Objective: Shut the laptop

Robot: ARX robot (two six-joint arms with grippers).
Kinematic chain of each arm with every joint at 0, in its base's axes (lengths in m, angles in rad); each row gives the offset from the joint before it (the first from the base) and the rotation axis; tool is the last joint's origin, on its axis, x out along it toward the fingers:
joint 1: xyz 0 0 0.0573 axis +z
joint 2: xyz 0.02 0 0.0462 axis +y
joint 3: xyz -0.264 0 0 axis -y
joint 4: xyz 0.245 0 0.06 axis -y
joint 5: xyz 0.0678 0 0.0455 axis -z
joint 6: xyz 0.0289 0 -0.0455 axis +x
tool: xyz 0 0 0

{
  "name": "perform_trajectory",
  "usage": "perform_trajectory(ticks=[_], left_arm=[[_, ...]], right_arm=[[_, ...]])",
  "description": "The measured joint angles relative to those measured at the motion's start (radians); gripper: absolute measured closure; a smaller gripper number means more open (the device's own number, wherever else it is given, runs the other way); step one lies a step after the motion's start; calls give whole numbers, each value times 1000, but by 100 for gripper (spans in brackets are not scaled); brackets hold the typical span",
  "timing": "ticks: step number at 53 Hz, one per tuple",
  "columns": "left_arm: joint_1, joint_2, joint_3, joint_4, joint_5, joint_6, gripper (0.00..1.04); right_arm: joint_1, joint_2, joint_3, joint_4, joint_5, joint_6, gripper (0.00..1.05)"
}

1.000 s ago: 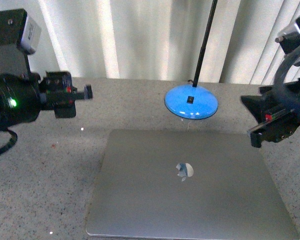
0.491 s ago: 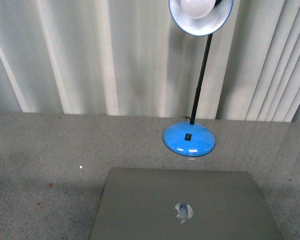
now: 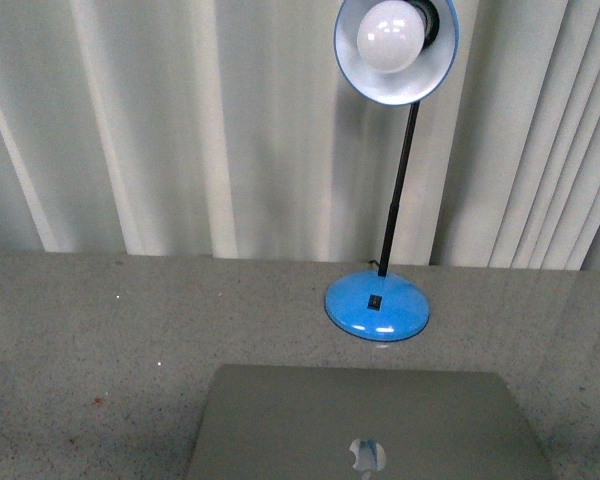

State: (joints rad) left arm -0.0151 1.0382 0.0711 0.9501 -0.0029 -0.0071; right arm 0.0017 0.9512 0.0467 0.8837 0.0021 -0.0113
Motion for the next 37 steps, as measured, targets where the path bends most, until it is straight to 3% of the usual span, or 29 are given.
perform_trajectory(ticks=[37], left_arm=[[13,-569,-44,-483,3,0,101]], right_arm=[[-1,-537,-41,-470,-3,0,102]])
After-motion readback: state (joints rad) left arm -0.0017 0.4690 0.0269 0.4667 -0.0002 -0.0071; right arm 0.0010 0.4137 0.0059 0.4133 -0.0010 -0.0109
